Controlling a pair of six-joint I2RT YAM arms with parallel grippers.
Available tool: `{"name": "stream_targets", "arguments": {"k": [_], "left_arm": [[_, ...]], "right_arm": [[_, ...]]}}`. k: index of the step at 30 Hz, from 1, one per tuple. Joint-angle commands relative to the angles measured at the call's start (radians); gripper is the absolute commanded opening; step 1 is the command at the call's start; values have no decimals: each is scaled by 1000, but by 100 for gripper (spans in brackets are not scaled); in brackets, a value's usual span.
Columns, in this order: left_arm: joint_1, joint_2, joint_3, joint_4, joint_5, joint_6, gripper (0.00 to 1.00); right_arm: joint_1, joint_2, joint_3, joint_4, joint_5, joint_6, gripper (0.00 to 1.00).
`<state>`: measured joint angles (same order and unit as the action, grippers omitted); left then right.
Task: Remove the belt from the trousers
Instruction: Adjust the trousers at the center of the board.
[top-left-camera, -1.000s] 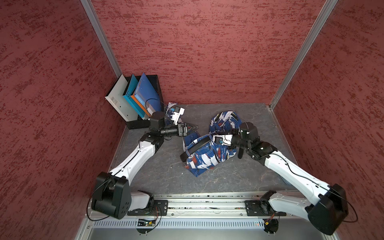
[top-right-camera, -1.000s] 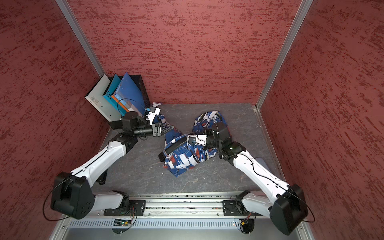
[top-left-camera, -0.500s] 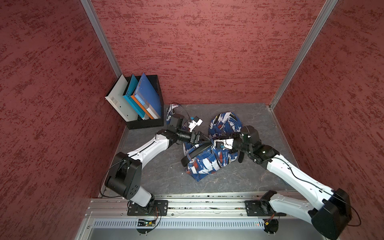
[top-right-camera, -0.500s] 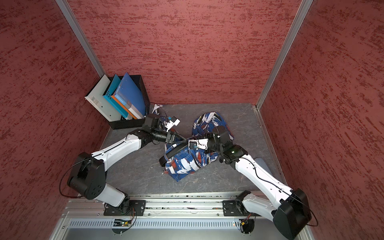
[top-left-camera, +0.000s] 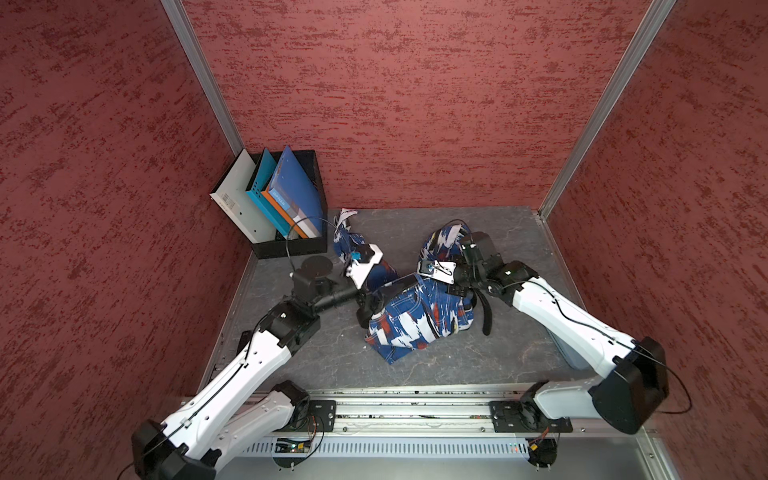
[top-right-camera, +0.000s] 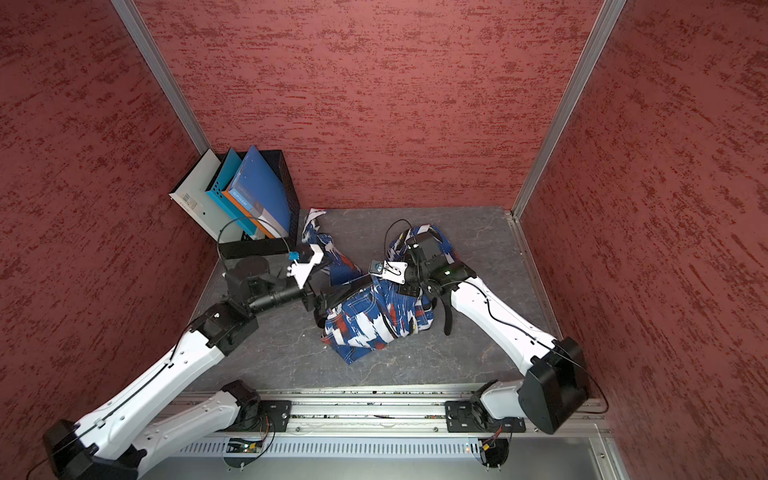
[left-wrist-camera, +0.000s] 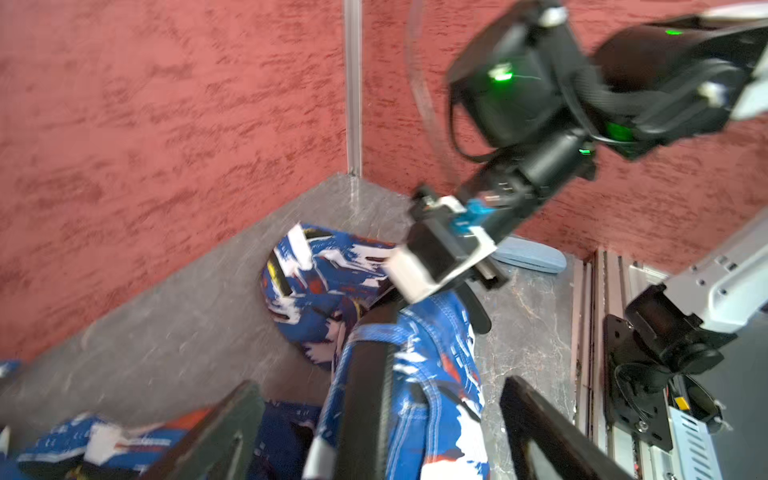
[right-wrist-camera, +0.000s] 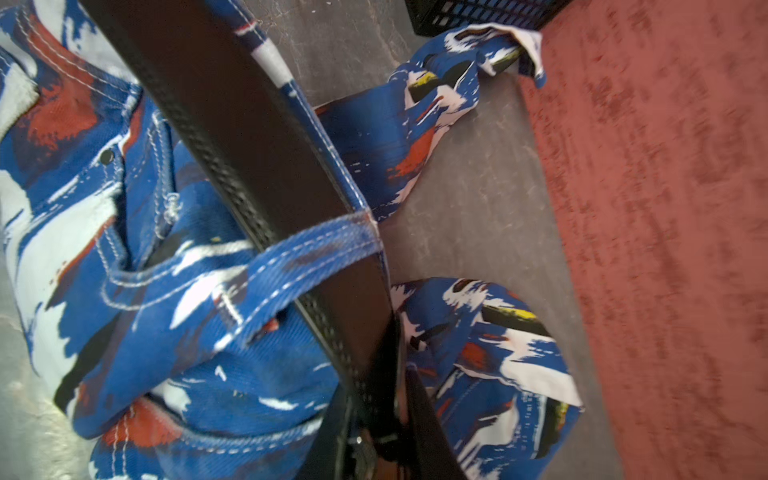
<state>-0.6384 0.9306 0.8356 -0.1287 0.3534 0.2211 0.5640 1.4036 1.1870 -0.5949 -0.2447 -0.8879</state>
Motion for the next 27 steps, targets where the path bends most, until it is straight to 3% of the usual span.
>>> {"name": "stream_targets", "arguments": {"k": [1, 3, 6, 10, 17, 24, 27], "left_arm": [[-106, 50, -44, 25, -352, 295, 78], [-132, 81, -41, 44, -403, 339, 69], [-154, 132, -43, 64, -396, 387, 68], [-160, 202, -51, 80, -385, 417, 58], [-152, 272, -36, 112, -395, 497, 32], [-143, 291, -64, 159, -412, 537, 33], [-144, 312, -51, 179, -420, 547, 26]], "right_arm": [[-4, 21, 62, -131, -87, 161, 8], [-5, 32, 80, -149, -105, 187, 8], [-4, 48, 113, -181, -123, 219, 8], [-10, 74, 129, -191, -155, 231, 8], [-10, 65, 129, -195, -176, 234, 8], [-11, 58, 132, -181, -240, 277, 8], [-12, 58, 127, -184, -263, 279, 8]]}}
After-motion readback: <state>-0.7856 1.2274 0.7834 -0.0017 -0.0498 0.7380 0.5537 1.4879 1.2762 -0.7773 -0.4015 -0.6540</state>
